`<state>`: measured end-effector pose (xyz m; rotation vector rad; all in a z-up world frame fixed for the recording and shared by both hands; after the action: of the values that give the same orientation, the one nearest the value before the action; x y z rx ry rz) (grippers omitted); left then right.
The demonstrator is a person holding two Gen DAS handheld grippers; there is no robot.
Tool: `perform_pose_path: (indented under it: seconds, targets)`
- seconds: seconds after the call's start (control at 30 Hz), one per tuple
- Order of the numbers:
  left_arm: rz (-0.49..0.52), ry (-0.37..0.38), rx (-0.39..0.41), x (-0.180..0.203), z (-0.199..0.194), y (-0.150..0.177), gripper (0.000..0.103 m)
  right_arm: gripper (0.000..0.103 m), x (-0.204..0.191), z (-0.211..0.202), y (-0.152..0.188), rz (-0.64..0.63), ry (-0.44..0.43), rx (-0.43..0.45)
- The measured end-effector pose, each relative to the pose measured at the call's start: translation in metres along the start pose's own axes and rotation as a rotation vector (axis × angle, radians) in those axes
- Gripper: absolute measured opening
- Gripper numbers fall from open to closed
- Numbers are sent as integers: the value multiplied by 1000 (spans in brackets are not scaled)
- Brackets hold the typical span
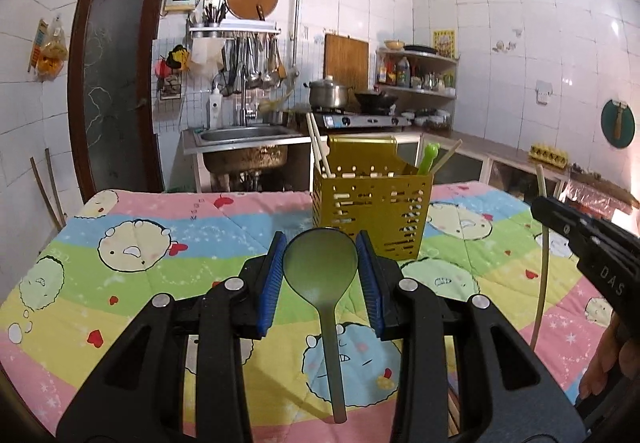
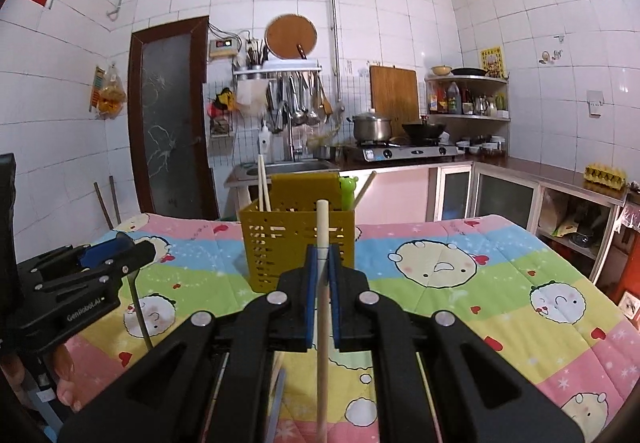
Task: Organize utensils
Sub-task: 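Lower the spoon and chopstick down into the yellow holder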
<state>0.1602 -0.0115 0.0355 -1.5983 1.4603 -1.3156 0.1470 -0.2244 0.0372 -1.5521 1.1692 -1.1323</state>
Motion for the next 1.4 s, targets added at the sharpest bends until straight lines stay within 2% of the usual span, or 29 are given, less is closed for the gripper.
perform_pose_path:
  seconds: [0.27,0.53,0.7,1.0,1.17,1.4]
  targets:
    - [3,28,53,3,-11,-13,34,6,3,-14,-9,2,17,62]
    - [-14,47,115,10,4,-55,34,6,18,0,-49,-5,48,126]
    - [-20,68,131,22,25,-88,34,6,28,12,-88,-9,58,185]
    - [17,75,249,54,65,-159,34,6,37,49,-156,-40,74,265]
    - [32,59,283,60,90,-175,34,6,40,79,-171,-60,88,272]
    - [19,68,247,55,135,-174,34,6,40,111,-176,-55,86,268]
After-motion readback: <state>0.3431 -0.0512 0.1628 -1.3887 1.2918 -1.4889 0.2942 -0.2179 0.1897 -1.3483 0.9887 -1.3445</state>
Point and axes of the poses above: each gripper's, at about its wrist camera, not at the fingertips, and z roughly the way its jaws point, x to its right, y to its underside, the point moved 4 cm from there along z, roughly the way its jaws point, and after that the axes turned 14 degrees about -z, right-handed, at the moved point
